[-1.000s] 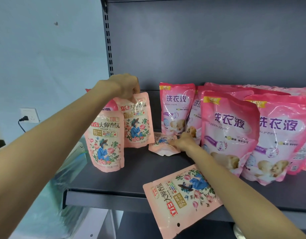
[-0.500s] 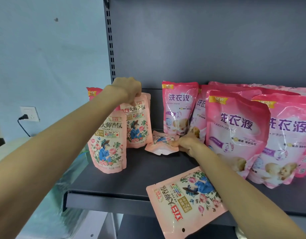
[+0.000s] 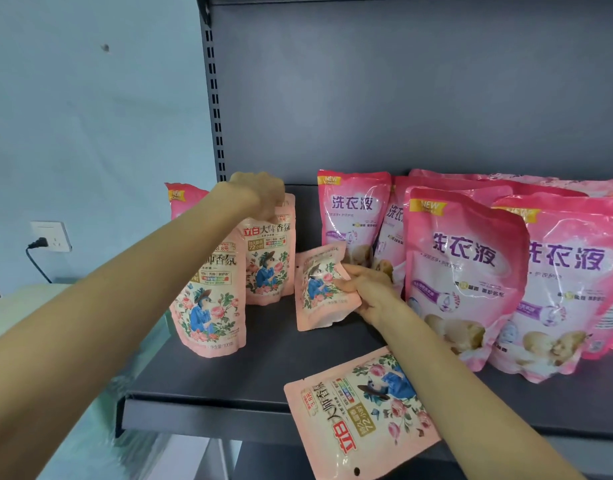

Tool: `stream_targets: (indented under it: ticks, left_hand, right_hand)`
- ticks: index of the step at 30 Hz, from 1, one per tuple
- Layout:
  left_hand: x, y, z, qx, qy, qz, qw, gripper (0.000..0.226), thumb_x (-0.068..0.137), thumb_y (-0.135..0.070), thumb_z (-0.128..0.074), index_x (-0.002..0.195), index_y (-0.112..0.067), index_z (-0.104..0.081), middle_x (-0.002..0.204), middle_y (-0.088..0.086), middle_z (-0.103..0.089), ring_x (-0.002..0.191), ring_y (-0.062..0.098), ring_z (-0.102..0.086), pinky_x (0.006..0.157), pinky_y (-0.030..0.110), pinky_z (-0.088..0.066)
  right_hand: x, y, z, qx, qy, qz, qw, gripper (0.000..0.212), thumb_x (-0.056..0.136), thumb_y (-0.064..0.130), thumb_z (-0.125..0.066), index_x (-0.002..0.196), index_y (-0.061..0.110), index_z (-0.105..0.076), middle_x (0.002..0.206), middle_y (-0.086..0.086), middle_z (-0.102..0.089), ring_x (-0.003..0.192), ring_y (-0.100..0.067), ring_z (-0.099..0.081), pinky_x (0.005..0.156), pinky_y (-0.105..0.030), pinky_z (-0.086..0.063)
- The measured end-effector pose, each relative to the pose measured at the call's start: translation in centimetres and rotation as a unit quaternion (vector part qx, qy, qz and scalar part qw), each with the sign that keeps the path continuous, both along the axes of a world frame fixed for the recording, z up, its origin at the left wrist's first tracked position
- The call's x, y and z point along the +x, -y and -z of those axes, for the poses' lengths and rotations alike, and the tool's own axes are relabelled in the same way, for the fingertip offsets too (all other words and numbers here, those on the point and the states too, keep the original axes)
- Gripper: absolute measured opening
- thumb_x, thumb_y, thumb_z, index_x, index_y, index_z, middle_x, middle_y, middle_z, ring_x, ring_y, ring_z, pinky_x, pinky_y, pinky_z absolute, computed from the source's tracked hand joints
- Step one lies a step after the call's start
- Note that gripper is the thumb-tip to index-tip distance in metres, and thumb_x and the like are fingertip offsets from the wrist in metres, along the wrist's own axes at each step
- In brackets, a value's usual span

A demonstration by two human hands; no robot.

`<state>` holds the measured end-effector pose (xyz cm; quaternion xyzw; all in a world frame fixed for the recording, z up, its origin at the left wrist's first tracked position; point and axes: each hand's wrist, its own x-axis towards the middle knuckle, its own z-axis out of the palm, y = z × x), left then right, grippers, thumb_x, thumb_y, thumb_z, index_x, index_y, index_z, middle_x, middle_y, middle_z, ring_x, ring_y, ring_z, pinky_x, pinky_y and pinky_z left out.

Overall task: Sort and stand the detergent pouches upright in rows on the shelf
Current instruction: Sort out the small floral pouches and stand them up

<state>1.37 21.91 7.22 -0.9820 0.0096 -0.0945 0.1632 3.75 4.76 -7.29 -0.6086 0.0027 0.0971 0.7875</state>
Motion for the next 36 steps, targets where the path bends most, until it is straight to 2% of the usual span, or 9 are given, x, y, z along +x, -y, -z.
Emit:
stream_targets:
  ticks: [2, 6, 10, 12, 16, 21, 26, 29, 36]
  left_hand:
    - [0.0, -0.2, 0.2, -0.009, -0.005, 0.004, 1.0, 0.035, 0.09, -0.036, -0.056, 0.117, -0.013, -0.058, 0.109, 0.005, -0.062, 0.091, 0.023, -0.056, 0.069, 0.033, -0.038]
    - [0.0, -0.3, 0.5, -0.008, 0.002, 0.009, 1.0, 0.039, 0.092, -0.038, -0.053, 0.124, -0.015, -0.052, 0.116, 0.005, -0.06, 0.103, 0.025, -0.057, 0.071, 0.033, -0.039]
    - [0.2, 0.2, 1.0, -0.025, 0.009, 0.027, 0.999, 0.049, 0.092, -0.04, -0.051, 0.135, -0.016, -0.042, 0.128, 0.007, -0.054, 0.114, 0.028, -0.053, 0.081, 0.037, -0.042]
    - [0.5, 0.5, 1.2, -0.035, 0.01, 0.043, 0.998, 0.05, 0.093, -0.038, -0.051, 0.136, -0.016, -0.039, 0.131, 0.007, -0.052, 0.116, 0.028, -0.052, 0.084, 0.038, -0.043]
    - [1.1, 1.1, 1.4, -0.068, 0.005, 0.084, 0.994, 0.053, 0.094, -0.033, -0.049, 0.142, -0.017, -0.033, 0.145, 0.003, -0.04, 0.128, 0.026, -0.042, 0.098, 0.042, -0.039]
    - [1.8, 1.8, 1.3, -0.104, -0.003, 0.135, 0.985, 0.049, 0.095, -0.027, -0.048, 0.142, -0.02, -0.033, 0.141, 0.003, -0.045, 0.126, 0.025, -0.044, 0.098, 0.04, -0.038]
    - [2.1, 1.9, 1.1, -0.161, -0.012, 0.15, 0.975, 0.029, 0.095, -0.021, -0.05, 0.123, -0.015, -0.052, 0.121, 0.003, -0.059, 0.106, 0.023, -0.054, 0.086, 0.037, -0.044]
    - [2.1, 1.6, 0.8, -0.17, 0.029, 0.143, 0.975, 0.017, 0.094, -0.022, -0.052, 0.108, -0.016, -0.06, 0.11, -0.001, -0.063, 0.093, 0.016, -0.052, 0.074, 0.032, -0.037]
    - [2.1, 1.4, 0.8, -0.181, 0.065, 0.17, 0.967, 0.003, 0.089, -0.017, -0.061, 0.086, -0.017, -0.062, 0.099, 0.001, -0.067, 0.09, 0.017, -0.057, 0.076, 0.031, -0.044]
  right_hand:
    - [-0.2, 0.2, -0.1, 0.003, 0.025, 0.012, 1.0, 0.044, 0.081, -0.014, -0.059, 0.121, 0.005, -0.059, 0.108, -0.012, -0.064, 0.088, -0.026, -0.064, 0.056, -0.027, -0.057]
    - [-0.5, 0.5, 0.4, 0.013, 0.064, 0.018, 0.998, 0.043, 0.082, -0.011, -0.059, 0.122, 0.003, -0.057, 0.106, -0.009, -0.063, 0.09, -0.023, -0.063, 0.067, -0.03, -0.055]
    - [-0.5, 0.8, 0.8, 0.02, 0.102, 0.015, 0.994, 0.04, 0.084, -0.009, -0.058, 0.123, 0.002, -0.055, 0.099, -0.003, -0.064, 0.081, -0.013, -0.064, 0.064, -0.024, -0.057]
    - [-0.3, 0.9, 0.8, 0.027, 0.124, 0.023, 0.992, 0.04, 0.085, -0.009, -0.057, 0.123, 0.001, -0.055, 0.102, -0.004, -0.063, 0.081, -0.01, -0.063, 0.066, -0.021, -0.057]
    - [-0.1, 0.8, 0.7, 0.044, 0.154, 0.025, 0.987, 0.038, 0.085, -0.009, -0.057, 0.121, 0.001, -0.056, 0.113, -0.01, -0.064, 0.087, -0.015, -0.064, 0.079, -0.032, -0.055]
    - [-0.1, 1.1, 0.6, 0.085, 0.173, 0.005, 0.981, 0.029, 0.085, -0.008, -0.056, 0.11, 0.006, -0.061, 0.097, -0.002, -0.069, 0.081, -0.013, -0.068, 0.071, -0.029, -0.057]
    - [-0.2, 1.1, 0.7, 0.097, 0.197, -0.006, 0.976, 0.029, 0.085, -0.009, -0.055, 0.104, 0.011, -0.064, 0.085, 0.006, -0.073, 0.077, -0.011, -0.07, 0.066, -0.027, -0.058]
    - [-0.3, 1.0, 0.6, 0.082, 0.203, 0.01, 0.976, 0.028, 0.084, -0.008, -0.057, 0.103, 0.012, -0.065, 0.087, 0.006, -0.072, 0.076, -0.01, -0.069, 0.066, -0.026, -0.058]
    - [0.1, 0.9, 0.8, 0.007, 0.253, 0.104, 0.962, 0.018, 0.083, 0.0, -0.065, 0.08, 0.018, -0.066, 0.078, 0.009, -0.07, 0.07, -0.002, -0.067, 0.064, -0.019, -0.056]
